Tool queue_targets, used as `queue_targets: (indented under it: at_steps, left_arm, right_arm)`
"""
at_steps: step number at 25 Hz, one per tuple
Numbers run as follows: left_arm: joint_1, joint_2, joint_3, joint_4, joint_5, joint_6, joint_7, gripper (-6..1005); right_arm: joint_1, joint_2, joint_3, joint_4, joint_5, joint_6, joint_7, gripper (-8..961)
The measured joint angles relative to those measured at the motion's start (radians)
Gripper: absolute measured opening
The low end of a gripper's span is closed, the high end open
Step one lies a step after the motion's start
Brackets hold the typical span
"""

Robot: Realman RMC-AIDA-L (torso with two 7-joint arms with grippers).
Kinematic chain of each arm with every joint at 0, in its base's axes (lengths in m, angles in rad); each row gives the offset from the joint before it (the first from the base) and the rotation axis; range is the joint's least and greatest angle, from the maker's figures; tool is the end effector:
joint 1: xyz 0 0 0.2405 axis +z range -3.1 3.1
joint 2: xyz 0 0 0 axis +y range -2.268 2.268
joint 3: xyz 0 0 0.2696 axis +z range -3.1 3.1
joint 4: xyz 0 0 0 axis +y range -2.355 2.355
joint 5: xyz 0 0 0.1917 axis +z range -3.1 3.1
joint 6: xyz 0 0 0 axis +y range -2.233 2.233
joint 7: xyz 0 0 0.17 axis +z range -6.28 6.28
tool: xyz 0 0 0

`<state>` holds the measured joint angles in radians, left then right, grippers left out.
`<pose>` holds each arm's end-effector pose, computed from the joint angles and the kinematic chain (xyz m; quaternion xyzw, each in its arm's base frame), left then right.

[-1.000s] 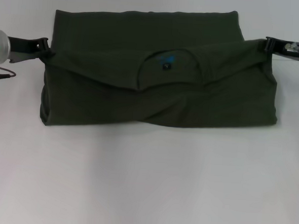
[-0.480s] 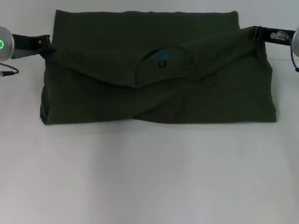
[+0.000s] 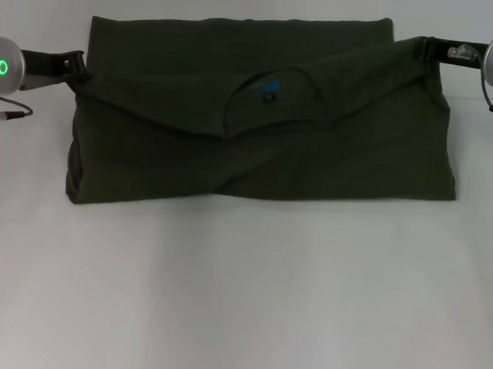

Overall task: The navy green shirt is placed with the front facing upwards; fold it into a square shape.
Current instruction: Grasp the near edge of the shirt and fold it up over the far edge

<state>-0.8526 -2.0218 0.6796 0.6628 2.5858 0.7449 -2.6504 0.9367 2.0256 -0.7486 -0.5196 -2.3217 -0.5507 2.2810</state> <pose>-0.2672 0.4900 0.0359 -0.6921 -0.5711 -0.1427 0.4176 0.2242 0.5167 0.0160 -0.7553 0.4590 0.1643 0.4381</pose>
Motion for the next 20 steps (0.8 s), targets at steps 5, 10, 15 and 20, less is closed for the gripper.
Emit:
queue_targets:
  at_steps: [5, 10, 15, 20]
  left_arm:
    - [-0.007, 0.000, 0.000, -0.002, 0.000, -0.011, 0.001, 6]
    - [-0.010, -0.006, 0.000, -0.006, 0.006, -0.027, 0.007, 8]
    - [-0.010, -0.009, 0.000, -0.008, 0.001, -0.039, 0.033, 10]
    - [-0.015, -0.009, -0.001, -0.023, 0.000, -0.051, 0.034, 12]
  right_arm:
    - [0.004, -0.003, 0.001, 0.002, 0.001, 0.008, 0.000, 92]
    - [0.008, -0.002, -0.033, 0.015, -0.001, 0.010, -0.002, 96]
    - [0.002, -0.004, -0.040, 0.036, -0.001, 0.018, 0.000, 100]
    - [0.000, -0.018, -0.038, 0.066, -0.001, 0.037, 0.002, 104]
